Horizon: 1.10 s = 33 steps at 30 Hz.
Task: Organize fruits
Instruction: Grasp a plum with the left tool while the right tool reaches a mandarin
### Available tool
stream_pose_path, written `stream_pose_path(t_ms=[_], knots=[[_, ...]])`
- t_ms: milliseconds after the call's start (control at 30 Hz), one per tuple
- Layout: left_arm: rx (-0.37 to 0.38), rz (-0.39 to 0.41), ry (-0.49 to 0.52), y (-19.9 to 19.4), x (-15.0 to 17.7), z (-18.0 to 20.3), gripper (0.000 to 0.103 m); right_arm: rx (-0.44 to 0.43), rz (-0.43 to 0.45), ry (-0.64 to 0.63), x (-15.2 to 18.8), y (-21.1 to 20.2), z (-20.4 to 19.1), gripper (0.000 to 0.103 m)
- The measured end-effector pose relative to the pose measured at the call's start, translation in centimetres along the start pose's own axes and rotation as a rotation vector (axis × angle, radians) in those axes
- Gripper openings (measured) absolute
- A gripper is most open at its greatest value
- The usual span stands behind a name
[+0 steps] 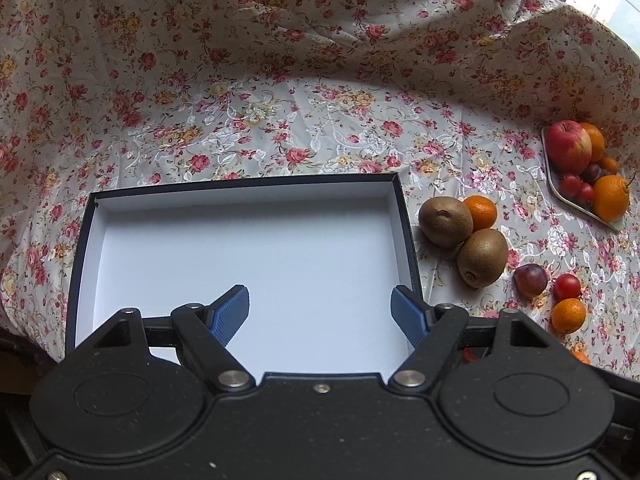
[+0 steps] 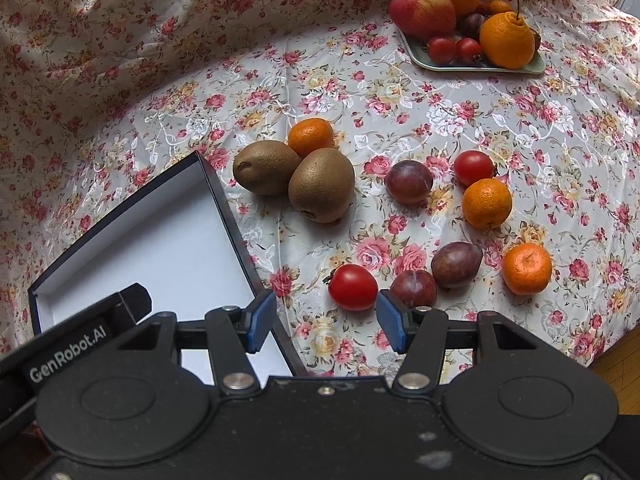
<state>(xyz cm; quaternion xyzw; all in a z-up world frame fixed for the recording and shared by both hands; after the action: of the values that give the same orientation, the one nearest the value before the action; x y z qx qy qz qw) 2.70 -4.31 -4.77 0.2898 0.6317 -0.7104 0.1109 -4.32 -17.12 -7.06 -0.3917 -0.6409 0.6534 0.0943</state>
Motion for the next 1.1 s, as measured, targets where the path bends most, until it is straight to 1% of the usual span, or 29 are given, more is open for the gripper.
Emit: stream_pose_path(t_ms=[100,267,367,433,467,600,767,967,1100], knots=[[0.002,0.012,0.022,-0.1,-0.2,1.2,0.078,0.007,-0.01,0.038,-0.2,-0.1,1.3,0.059],[0.04,0.006,0.054,-0.2,0.0,4.0,0.078,0.087,0.019,0.077,-1.1,0.0,4.6,0.055],[0.065,0.0,0.093,-0.3,0.3,6.2,0.078,0.086,0.012,0.111,-1.7,0.2,6.5,0.054],[0.081,-0.004,0.121,-0.2,0.5,7.8,0.078,0.078,0.018,0.14,-2.1,0.1,7.8,0.054],[0.089,-0.007,0.13,-0.2,0.7,8.4,0.078,0.087,0.026,0.154,-2.3,0.1,8.4,0.054],[0.12,-0.032,0.158,0.0,1.6,11.3,0.078,0.131,0.053,0.21,-2.9,-0.1,11.7,0.054],[0.128,-0.052,0.203,0.7,2.7,14.2,0.078,0.15,0.032,0.272,-2.7,0.2,15.0,0.054],[0.181,-0.122,0.244,1.6,4.7,17.2,0.078,0.179,0.019,0.29,-2.1,0.5,18.0,0.054],[0.193,-0.153,0.252,2.1,5.6,18.5,0.078,0.169,0.002,0.321,-1.8,0.4,19.3,0.054]])
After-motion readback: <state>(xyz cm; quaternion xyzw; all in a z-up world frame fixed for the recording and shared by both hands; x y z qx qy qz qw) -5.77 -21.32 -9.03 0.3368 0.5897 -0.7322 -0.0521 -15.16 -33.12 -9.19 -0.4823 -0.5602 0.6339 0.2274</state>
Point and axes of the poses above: each gripper's, at about its wrist camera, not at the fingertips, and y roughly the way its jaws point, z to its right, x to its underside, the point moved 9 cm from there along y, roughly the way its jaws point, and after that the axes turned 10 degrees about z, right-handed, at the moved point
